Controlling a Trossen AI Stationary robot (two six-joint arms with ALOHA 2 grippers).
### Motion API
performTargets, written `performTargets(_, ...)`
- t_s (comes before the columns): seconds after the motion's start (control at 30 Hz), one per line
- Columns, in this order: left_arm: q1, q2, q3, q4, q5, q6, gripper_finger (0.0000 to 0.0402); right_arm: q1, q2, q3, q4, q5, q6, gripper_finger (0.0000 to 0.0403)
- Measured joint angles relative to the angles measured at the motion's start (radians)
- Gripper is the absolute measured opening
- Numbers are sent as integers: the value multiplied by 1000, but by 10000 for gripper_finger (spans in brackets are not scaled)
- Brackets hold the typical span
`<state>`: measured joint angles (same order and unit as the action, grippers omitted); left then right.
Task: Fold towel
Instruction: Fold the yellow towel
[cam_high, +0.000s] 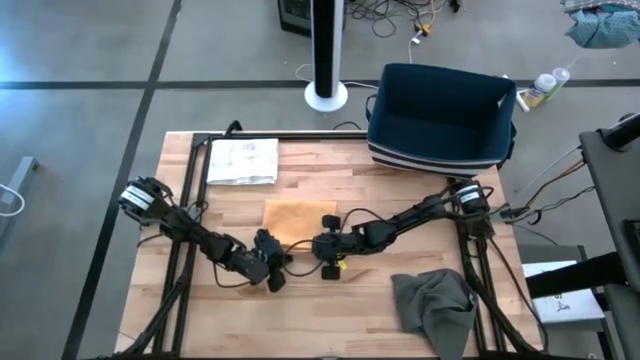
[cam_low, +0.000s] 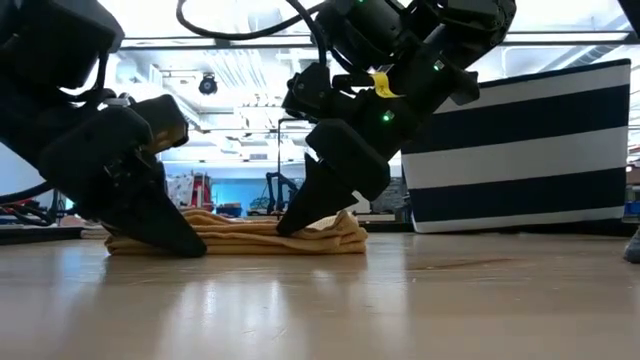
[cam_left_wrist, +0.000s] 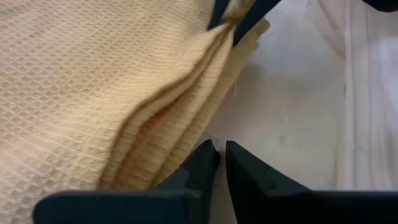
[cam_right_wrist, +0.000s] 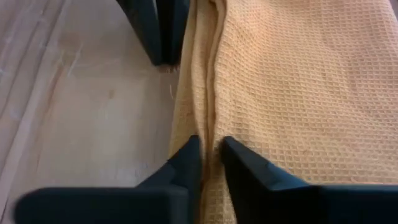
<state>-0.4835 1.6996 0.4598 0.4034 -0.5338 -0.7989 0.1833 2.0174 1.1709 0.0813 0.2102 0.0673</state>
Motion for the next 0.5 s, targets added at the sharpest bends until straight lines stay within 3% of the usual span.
performTargets(0.1, 5, -1, -1, -2, -2, 0, 37, 3, 0, 8, -5, -13, 11, 7)
performTargets(0.33, 9, -1, -2, -3, -9, 3, 37, 6, 14, 21, 1, -45, 55, 10)
performTargets(0.5, 10, 0, -2, -5, -10, 7, 37, 7, 30, 21, 22, -129, 32, 20)
